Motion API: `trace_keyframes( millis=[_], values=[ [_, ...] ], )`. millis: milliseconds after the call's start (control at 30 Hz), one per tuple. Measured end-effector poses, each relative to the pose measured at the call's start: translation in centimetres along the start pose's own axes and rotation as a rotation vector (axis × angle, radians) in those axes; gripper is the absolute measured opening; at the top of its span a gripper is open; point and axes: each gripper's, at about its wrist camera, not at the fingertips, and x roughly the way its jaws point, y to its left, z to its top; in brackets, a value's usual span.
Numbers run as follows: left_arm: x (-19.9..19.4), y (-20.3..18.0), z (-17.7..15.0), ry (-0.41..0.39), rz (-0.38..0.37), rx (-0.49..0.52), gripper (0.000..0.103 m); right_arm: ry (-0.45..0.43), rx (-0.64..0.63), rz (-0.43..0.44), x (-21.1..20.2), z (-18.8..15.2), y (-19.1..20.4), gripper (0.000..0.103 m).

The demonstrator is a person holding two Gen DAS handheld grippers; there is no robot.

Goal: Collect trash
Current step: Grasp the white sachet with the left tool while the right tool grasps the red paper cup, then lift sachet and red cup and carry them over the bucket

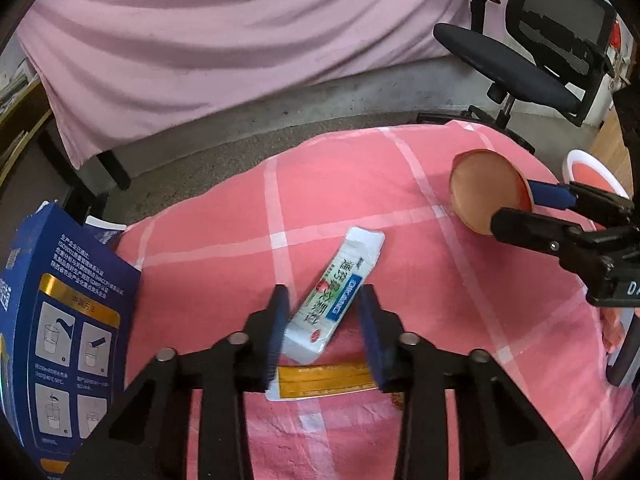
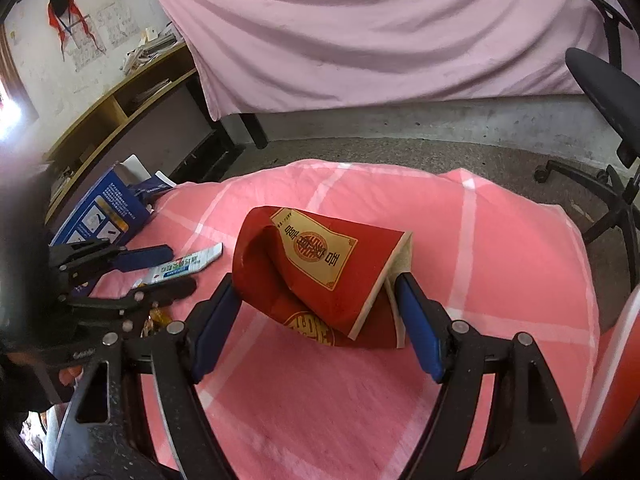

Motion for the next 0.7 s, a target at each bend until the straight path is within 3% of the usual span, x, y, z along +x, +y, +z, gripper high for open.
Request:
trace_keyframes(
  millis=[133, 333, 567, 700],
  values=[
    [0.1, -0.6, 0.2, 0.002, -0.008, -0.004, 0.018, -0.015, -0.004, 0.001, -0.5, -0.3, 0.0, 0.093],
    [-1.3, -1.0, 0.0, -0.047, -0.051, -0.077, 0.016, -0.04, -0.009, -0.001, -1.4, -0.9, -0.2, 0.093],
    [-5.1, -2.5, -1.3, -0.24, -0.032, -0.152, 0.016, -0.133, -0.032, 0.0, -3.9, -1.7, 0.2, 0.093],
    [-8.0, -3.0, -2.4, -0.398, -0.076, -0.218, 0.016, -0.232, -0.075, -0.031, -6.5, -2.3, 0.8, 0.093]
  ],
)
